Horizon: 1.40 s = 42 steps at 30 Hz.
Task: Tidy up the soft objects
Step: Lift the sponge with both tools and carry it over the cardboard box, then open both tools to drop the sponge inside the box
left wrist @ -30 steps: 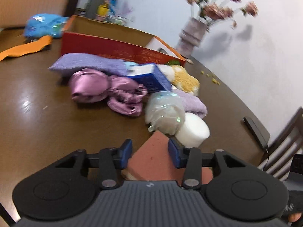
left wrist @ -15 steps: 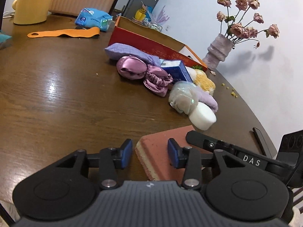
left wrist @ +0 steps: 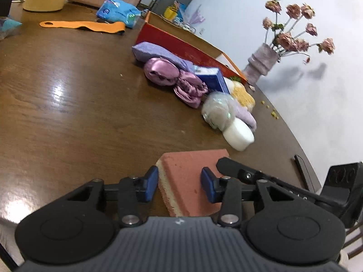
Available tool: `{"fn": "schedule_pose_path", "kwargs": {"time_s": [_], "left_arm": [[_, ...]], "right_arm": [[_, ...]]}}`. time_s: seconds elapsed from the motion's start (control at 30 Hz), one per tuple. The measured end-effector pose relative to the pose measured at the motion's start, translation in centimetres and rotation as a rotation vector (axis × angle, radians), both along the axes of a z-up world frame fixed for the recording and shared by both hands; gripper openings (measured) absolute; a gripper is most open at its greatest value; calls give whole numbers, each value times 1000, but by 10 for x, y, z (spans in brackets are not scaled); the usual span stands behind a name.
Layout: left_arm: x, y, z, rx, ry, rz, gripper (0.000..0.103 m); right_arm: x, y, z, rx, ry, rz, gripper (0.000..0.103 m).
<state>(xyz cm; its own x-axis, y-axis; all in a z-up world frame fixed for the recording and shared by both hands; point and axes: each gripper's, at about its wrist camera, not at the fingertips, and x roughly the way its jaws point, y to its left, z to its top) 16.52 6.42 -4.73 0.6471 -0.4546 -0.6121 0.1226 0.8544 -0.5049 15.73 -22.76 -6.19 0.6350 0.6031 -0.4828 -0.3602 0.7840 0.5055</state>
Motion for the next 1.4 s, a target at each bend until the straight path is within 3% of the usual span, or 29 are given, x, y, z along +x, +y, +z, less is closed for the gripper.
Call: {"fn": "schedule_pose_path", "kwargs": {"time_s": [0.1,0.2,0.3,0.4,0.5,0.57,0.67,0.8,0.9,1.0,1.13,1.3,1.4], "left_arm": [[16,-4,17,21,-63,-6,40],[46,-2,43,21,-185,-35,38],[106,-2,68,-9,-243,-52,37],[178,-9,93,12,-274,-63,37],[260,-11,105,35,-238,-52,36],[319,-13,100,53,-165,-16,36],[394,-21,80,133,-78,5,36],[460,-28,51,215,3,15,36],[474,-40,43,355,-62,-3,41],[472,-45,47,406,-111,-17,44],[464,-42,53,395,-144,-36,50],[441,-48,70,480,-193,-35,65],[417,-44,88,494,-194,-18,77]], "right_arm": [[9,1,10,-5,-22,-15,29],[32,-4,37,7,-97,-22,29],[77,-7,70,10,-168,-25,29],[143,-5,99,1,-182,-57,29],[225,2,119,-14,-160,-82,29],[290,11,119,-26,-92,-84,29],[380,23,100,-33,67,-92,29],[461,35,64,-58,202,-133,29],[496,47,44,-84,248,-128,31],[515,50,29,-70,321,-107,32],[512,48,30,-90,268,-95,43],[496,28,49,-114,227,-107,44],[469,7,73,-163,171,-120,55]]}}
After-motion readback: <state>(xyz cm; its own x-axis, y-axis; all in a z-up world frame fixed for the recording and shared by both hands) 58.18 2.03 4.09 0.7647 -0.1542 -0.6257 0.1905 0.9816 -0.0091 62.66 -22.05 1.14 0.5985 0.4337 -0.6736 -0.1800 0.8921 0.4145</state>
